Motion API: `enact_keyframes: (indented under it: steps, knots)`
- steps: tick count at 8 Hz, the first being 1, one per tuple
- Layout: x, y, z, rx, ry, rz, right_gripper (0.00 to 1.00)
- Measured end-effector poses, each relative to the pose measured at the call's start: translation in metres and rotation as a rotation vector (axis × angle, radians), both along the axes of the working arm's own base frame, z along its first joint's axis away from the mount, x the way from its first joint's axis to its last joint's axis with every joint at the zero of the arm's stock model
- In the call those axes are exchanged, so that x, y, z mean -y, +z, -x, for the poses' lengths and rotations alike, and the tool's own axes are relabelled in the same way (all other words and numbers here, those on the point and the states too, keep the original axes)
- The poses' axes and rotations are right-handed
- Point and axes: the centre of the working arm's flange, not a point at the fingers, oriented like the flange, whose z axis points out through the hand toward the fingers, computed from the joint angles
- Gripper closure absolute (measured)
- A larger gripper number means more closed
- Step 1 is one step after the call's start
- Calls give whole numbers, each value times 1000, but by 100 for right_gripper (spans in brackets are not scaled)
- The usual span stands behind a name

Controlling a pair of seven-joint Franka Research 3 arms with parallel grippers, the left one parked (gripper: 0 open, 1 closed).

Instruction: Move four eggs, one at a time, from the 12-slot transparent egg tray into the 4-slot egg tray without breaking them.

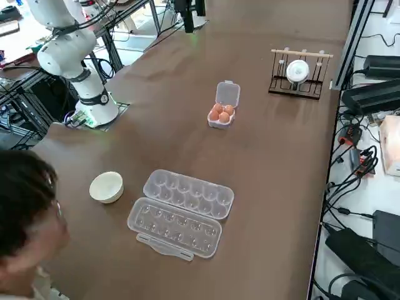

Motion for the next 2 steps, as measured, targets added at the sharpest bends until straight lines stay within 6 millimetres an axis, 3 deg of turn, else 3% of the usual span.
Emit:
enact_keyframes:
  steps: [2]
  knots:
    - [-11, -6, 14, 9, 19, 14, 0]
